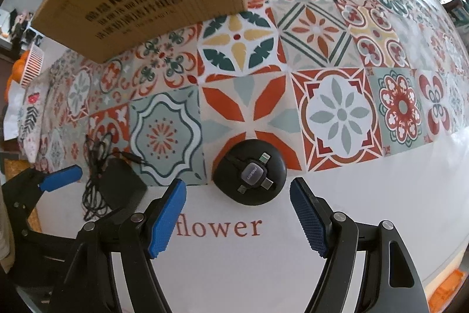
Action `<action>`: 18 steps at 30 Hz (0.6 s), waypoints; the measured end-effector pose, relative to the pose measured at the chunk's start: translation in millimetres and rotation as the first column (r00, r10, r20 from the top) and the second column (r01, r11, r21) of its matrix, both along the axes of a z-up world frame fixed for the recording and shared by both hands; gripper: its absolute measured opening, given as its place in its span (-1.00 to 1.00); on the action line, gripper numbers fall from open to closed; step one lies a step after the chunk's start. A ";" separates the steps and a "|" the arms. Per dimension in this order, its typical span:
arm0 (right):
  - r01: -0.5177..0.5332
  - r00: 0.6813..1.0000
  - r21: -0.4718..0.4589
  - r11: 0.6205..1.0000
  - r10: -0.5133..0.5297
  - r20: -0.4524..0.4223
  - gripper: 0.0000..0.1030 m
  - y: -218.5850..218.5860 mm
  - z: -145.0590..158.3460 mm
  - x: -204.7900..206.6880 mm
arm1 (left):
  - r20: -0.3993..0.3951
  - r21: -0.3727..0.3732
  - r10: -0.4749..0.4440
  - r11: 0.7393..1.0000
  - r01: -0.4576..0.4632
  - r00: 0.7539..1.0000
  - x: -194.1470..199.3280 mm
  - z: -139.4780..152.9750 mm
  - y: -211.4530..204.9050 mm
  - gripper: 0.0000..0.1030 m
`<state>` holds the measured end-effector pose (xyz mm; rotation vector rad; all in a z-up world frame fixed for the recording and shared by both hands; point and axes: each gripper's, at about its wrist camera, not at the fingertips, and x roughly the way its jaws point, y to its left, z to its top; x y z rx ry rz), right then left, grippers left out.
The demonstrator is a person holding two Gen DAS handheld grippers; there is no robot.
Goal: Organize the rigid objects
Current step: 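Grasp the black power adapter with the left tool while the right tool grasps the black round gadget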
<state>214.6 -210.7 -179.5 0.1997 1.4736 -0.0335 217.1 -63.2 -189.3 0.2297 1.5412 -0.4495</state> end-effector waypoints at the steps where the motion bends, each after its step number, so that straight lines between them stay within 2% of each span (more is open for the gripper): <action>1: -0.001 1.000 -0.001 1.000 0.001 -0.007 0.44 -0.3 -2.8 0.8 | -0.004 0.000 0.002 1.000 -0.002 1.000 0.0 -2.0 -0.3 0.69; 10: 0.004 0.999 0.001 1.000 -0.004 -0.040 0.44 -0.6 -24.1 3.8 | -0.005 0.027 0.005 1.000 -0.005 1.000 -6.0 -19.5 0.4 0.69; 18: 0.004 0.999 -0.005 1.000 -0.005 -0.048 0.44 -1.6 -32.5 5.0 | -0.016 0.044 0.007 0.999 -0.006 1.000 5.2 -38.0 1.0 0.69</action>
